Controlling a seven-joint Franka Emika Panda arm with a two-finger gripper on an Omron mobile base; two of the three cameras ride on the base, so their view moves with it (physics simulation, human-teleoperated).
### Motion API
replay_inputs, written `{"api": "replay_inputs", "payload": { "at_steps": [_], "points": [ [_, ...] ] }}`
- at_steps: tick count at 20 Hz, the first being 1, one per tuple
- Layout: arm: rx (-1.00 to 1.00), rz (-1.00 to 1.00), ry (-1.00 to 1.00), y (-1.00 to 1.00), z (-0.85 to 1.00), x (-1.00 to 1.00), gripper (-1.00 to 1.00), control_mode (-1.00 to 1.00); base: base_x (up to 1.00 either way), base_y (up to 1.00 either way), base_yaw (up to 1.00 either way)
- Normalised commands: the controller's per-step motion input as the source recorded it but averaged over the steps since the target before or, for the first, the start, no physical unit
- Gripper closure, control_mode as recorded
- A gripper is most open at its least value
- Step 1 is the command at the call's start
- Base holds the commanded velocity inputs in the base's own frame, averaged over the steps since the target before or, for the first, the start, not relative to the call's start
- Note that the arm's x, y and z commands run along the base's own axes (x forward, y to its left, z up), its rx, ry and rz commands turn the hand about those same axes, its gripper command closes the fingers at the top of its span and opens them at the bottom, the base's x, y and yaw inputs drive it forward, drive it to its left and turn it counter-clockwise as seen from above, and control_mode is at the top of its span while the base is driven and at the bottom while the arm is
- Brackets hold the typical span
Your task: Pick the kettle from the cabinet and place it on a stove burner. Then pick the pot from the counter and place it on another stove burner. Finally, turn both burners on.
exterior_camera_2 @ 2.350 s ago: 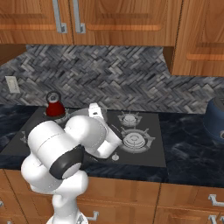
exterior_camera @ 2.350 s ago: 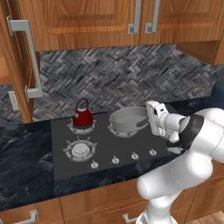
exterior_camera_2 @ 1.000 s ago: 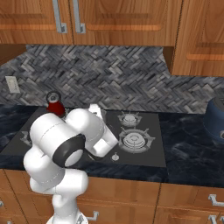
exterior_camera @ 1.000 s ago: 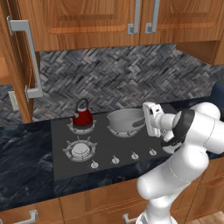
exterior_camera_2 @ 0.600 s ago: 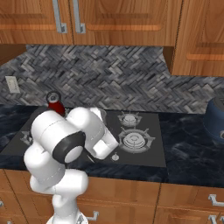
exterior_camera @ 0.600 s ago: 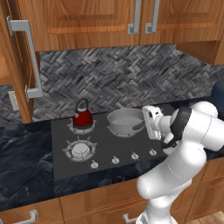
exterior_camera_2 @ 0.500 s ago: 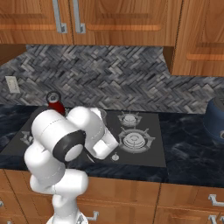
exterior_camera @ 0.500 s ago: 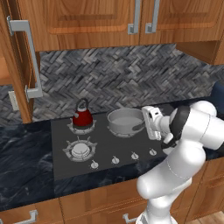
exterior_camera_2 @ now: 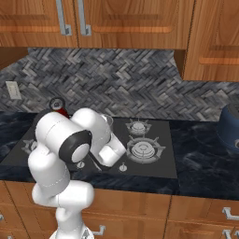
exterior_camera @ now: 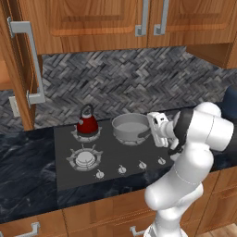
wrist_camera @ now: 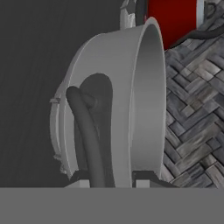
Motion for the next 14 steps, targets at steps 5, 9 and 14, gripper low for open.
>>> {"api": "replay_inputs", "payload": {
  "at_steps": [5,9,14],
  "points": [
    [0.0,0.06,0.0,0.0,-0.36,0.02,-1.0,-1.0,0.0,0.0,0.0],
    [0.0,0.06,0.0,0.0,-0.29,0.0,-1.0,-1.0,0.0,0.0,0.0],
    [0.02,0.06,0.0,-0.01,-0.23,0.0,-1.0,-1.0,0.0,0.0,0.0]
  ]
}}
